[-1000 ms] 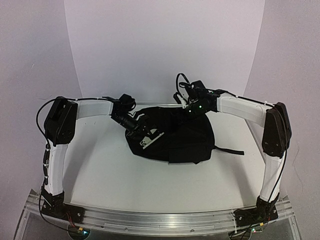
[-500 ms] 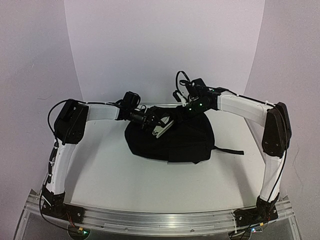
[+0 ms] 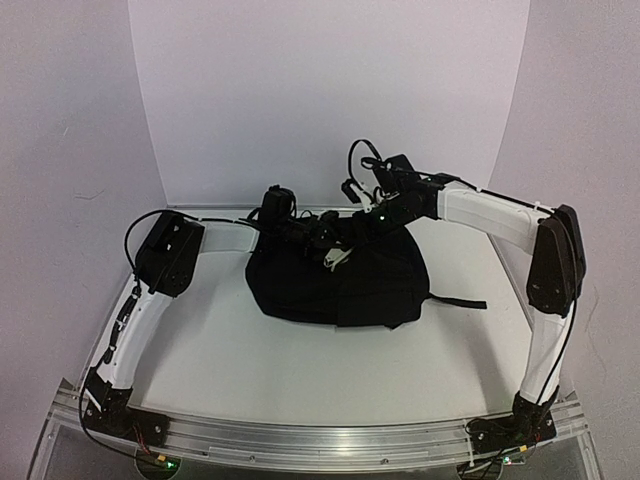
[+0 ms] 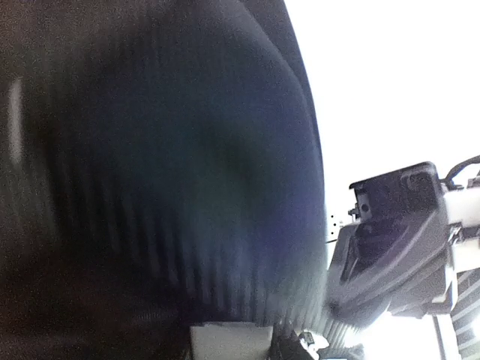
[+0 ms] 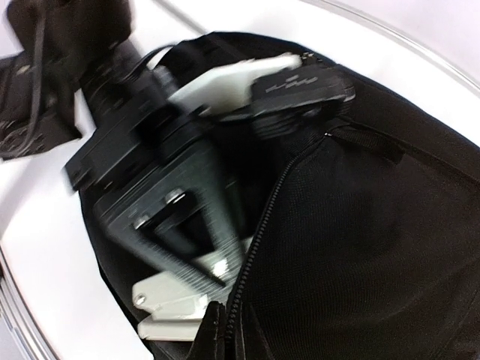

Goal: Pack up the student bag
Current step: Place the stationery in the student bag.

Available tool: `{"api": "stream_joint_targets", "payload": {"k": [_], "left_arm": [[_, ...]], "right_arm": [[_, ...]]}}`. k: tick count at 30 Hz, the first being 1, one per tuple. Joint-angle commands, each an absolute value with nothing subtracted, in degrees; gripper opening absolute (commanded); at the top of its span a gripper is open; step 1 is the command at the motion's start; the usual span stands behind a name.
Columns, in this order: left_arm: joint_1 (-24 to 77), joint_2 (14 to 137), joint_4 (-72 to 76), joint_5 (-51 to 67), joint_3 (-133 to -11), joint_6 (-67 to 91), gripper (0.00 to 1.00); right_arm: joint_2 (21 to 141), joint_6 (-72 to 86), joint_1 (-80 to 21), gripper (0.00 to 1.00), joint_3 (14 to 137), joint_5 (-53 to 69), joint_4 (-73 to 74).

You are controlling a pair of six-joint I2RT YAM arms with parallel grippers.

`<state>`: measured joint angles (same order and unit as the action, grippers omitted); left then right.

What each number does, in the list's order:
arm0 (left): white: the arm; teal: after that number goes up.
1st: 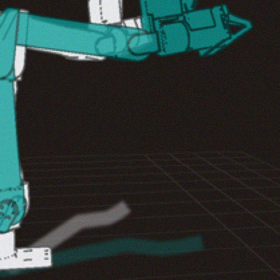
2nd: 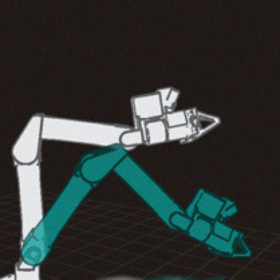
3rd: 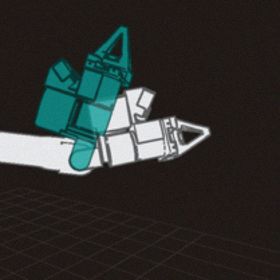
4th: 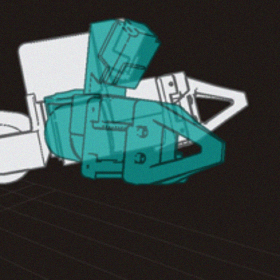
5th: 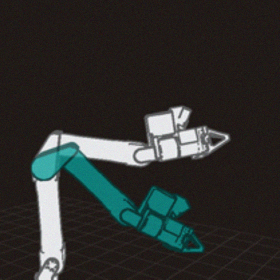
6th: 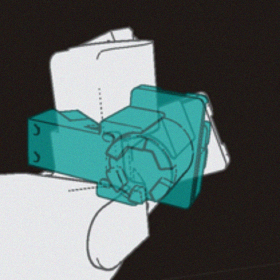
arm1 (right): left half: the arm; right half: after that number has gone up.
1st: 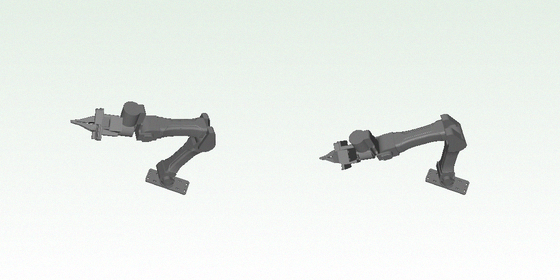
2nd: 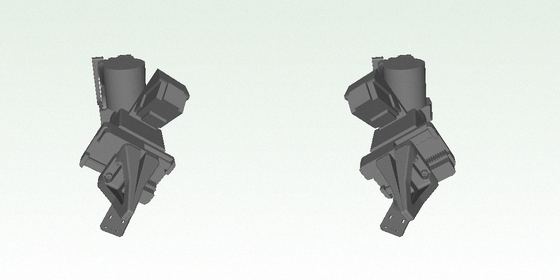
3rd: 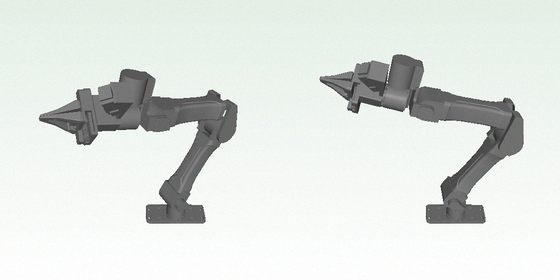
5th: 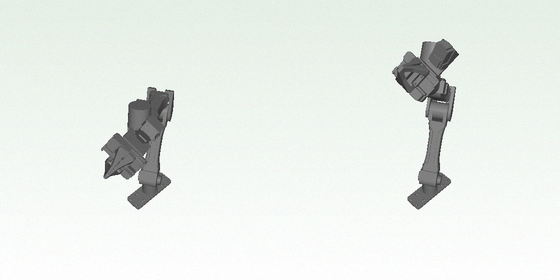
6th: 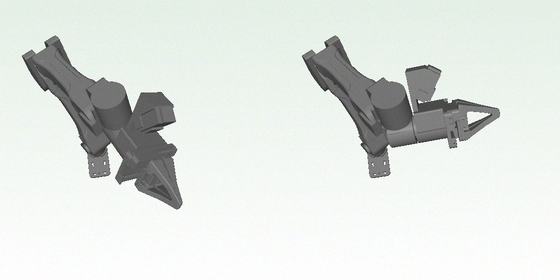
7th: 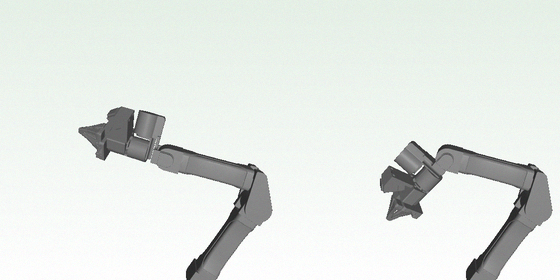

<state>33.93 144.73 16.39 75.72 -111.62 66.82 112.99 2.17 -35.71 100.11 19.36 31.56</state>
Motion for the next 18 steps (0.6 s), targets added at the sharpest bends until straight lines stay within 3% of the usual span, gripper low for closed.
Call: {"api": "stream_joint_targets", "payload": {"k": [1, 6, 14, 18], "left_arm": [[34.7, 145.7, 27.9, 75.4, -118.8, 72.0, 0.0], [33.6, 144.2, 39.7, 67.0, -113.4, 79.2, 0.0], [32.9, 142.7, 43.1, 56.1, -110.2, 82.0, 0.0], [33.3, 143.4, 40.7, 59.2, -111.3, 81.1, 0.0]], "right_arm": [[106.4, -1.8, -39.4, 0.0, 98.8, 28.0, 26.4], [105.3, -0.3, -39.5, 0.02, 97.2, 28.4, 26.4], [106.9, 4.3, -39.9, 0.12, 98.1, 29.8, 25.4], [106.3, 2.8, -39.8, 0.29, 97.8, 31.2, 26.1]]}}
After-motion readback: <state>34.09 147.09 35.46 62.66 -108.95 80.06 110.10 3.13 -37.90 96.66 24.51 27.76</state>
